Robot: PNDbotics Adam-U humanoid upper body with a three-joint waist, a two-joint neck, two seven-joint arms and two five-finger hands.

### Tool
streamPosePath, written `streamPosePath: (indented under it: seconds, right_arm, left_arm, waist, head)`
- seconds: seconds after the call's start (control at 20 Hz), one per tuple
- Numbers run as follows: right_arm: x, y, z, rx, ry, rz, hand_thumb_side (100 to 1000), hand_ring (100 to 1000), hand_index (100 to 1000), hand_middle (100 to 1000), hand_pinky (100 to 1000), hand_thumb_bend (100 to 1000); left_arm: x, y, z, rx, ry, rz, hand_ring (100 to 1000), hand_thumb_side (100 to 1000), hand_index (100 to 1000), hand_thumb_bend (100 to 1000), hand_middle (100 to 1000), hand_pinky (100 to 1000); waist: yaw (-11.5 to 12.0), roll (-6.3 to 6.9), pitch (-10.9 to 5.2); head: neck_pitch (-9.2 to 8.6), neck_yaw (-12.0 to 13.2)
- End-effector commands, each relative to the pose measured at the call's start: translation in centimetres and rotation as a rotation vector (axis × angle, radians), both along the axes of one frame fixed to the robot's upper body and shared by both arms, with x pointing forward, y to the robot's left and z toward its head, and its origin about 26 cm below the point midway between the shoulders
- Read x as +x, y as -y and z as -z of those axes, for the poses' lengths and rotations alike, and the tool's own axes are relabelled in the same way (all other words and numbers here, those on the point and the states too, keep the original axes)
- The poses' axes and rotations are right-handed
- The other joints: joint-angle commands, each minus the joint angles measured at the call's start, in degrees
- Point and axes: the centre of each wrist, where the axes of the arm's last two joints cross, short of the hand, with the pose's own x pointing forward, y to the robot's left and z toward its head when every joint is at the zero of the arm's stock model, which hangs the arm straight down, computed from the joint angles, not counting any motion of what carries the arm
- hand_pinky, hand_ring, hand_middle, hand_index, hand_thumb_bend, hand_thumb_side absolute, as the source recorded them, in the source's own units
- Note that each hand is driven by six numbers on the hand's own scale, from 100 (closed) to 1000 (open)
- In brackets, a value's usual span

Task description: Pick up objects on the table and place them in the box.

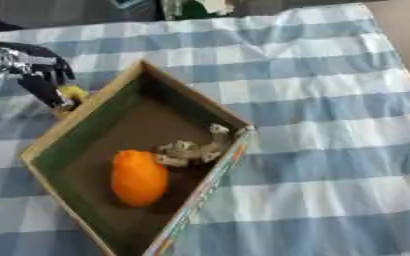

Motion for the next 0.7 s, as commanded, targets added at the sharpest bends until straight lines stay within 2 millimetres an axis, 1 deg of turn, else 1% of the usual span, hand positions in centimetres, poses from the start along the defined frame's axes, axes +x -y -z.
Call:
streamPosePath:
  seconds: [0.05,0.1,0.15,0.2,0.4,0.55,0.65,0.7]
  right_arm:
    - [-0.56,-0.06,-0.93,-0.009,0.034,-0.003,694,784,776,697,698,100]
    - [-0.56,-0.05,-0.92,-0.007,0.033,-0.002,691,784,776,697,698,100]
    - [-0.56,-0.04,-0.91,-0.006,0.033,-0.001,691,784,776,697,698,100]
    - [-0.56,-0.03,-0.89,-0.004,0.032,0.0,691,784,776,697,698,100]
    - [-0.57,0.04,-0.86,0.002,0.031,0.004,690,784,776,697,698,100]
    - [-0.57,0.06,-0.85,0.006,0.033,0.006,691,785,776,697,699,100]
    - [-0.57,0.08,-0.84,0.008,0.033,0.008,691,785,776,697,699,100]
    - [-0.57,0.08,-0.82,0.008,0.033,0.009,691,785,776,697,699,100]
  left_arm:
    - [0.08,-0.64,-0.12,0.015,-0.01,-0.009,767,405,837,322,722,684]
    - [0.12,-0.68,-0.03,0.014,-0.014,-0.008,759,395,799,293,701,676]
    - [0.16,-0.7,0.02,0.014,-0.016,-0.007,757,394,794,290,697,675]
    - [0.2,-0.72,0.07,0.015,-0.019,-0.007,743,391,759,275,669,664]
    - [0.29,-0.71,0.15,0.009,-0.025,-0.001,718,382,718,229,622,637]
    - [0.37,-0.68,0.29,-0.005,-0.032,0.006,700,361,703,194,599,611]
    - [0.41,-0.67,0.36,-0.016,-0.035,0.01,683,340,688,158,581,588]
    - [0.41,-0.66,0.35,-0.023,-0.036,0.012,673,317,678,121,570,573]
  waist:
    - [-0.08,-0.23,-0.89]
    - [-0.08,-0.23,-0.88]
    - [-0.08,-0.22,-0.87]
    - [-0.08,-0.23,-0.88]
    - [-0.03,-0.25,-0.96]
    - [-0.02,-0.29,-1.02]
    - [-0.01,-0.33,-1.07]
    - [0.0,-0.35,-1.09]
  head:
    - [-0.64,0.25]
    - [-0.64,0.24]
    - [-0.64,0.22]
    - [-0.63,0.22]
    - [-0.59,0.27]
    - [-0.69,0.26]
    - [-0.69,0.25]
    - [-0.7,0.24]
